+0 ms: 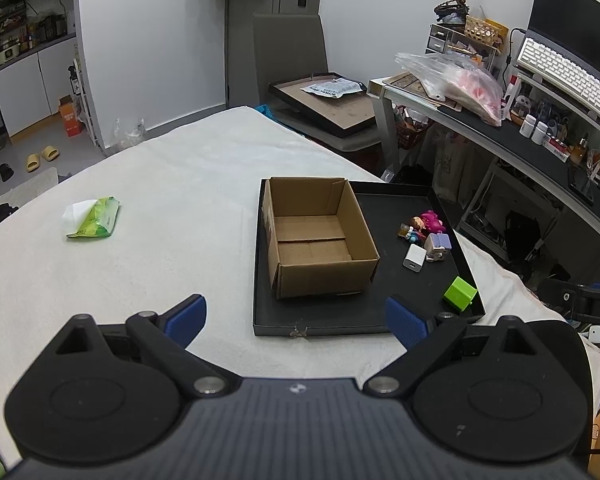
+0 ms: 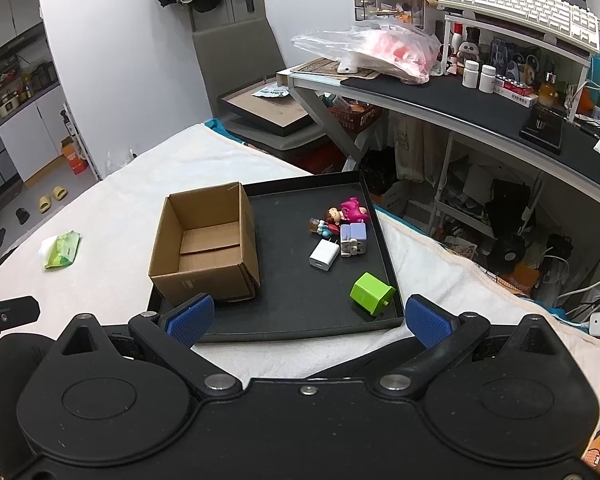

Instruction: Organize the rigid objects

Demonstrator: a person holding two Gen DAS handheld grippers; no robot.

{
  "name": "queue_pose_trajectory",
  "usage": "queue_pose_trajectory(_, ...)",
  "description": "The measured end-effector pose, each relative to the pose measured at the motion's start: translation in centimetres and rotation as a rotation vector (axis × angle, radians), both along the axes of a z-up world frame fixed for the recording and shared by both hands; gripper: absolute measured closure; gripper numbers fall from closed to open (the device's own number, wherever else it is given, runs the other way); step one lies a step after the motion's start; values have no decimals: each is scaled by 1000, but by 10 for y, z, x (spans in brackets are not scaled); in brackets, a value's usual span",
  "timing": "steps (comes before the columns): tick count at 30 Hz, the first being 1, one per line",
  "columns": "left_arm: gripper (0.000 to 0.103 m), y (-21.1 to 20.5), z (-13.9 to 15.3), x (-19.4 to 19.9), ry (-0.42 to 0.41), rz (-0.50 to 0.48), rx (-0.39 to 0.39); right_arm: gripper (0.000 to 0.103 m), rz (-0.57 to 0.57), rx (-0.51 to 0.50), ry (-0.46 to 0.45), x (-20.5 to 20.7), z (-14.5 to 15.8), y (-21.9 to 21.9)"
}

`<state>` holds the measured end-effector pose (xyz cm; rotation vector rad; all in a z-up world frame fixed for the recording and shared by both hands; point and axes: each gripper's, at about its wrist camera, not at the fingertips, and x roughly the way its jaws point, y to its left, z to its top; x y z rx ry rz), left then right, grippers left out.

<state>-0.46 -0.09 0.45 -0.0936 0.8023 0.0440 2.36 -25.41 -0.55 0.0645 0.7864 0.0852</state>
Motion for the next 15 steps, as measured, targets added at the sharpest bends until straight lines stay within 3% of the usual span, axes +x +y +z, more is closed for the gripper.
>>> queue_pose_trajectory(15, 8, -1, 3, -2, -3, 3, 1, 0, 0, -2, -2, -1, 1, 0)
